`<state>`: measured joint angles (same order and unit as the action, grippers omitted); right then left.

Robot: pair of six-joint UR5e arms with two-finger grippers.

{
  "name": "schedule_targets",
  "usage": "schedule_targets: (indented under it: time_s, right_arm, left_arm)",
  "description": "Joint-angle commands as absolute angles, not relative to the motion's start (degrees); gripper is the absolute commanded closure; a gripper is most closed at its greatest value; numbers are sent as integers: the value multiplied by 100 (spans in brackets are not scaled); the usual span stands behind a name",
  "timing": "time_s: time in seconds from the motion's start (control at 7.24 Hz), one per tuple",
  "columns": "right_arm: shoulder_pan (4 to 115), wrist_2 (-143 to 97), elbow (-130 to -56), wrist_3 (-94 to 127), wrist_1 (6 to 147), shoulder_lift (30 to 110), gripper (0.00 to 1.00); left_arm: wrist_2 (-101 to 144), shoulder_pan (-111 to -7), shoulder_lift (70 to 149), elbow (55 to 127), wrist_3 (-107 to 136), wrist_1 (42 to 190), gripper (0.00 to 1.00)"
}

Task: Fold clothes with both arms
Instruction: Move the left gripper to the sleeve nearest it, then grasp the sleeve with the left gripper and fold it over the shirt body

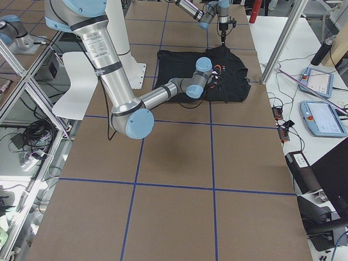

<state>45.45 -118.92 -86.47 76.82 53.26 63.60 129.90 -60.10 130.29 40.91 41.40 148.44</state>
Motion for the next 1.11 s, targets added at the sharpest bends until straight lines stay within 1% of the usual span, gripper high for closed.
schedule_targets:
  time_s: [0.0, 0.14, 0.28, 0.55, 0.69, 0.97]
  right_arm:
    - [4544, -11892, -8631, 7673, 5326, 6363, 0]
    - [4561, -11892, -8640, 7673, 5326, 6363, 0]
    - [4596, -11900, -8657, 7673, 5326, 6372, 0]
    - [4562, -11874, -8622, 7673, 5326, 6355, 0]
    - [4562, -11883, -8613, 7673, 5326, 6354, 0]
    - [4570, -11883, -8578, 7629, 5326, 6363, 0]
  left_arm:
    - [12990, -6003, 13025, 4096, 4140, 14845, 100]
    - [12999, -6012, 13034, 4139, 4261, 14845, 100]
    - [13112, -6125, 13017, 4653, 4559, 14740, 100]
    - [13640, -6135, 12981, 6189, 5304, 13516, 100]
    - [13623, -6004, 13121, 6431, 6100, 13413, 100]
    - [12742, -5277, 13674, 6242, 6906, 13386, 100]
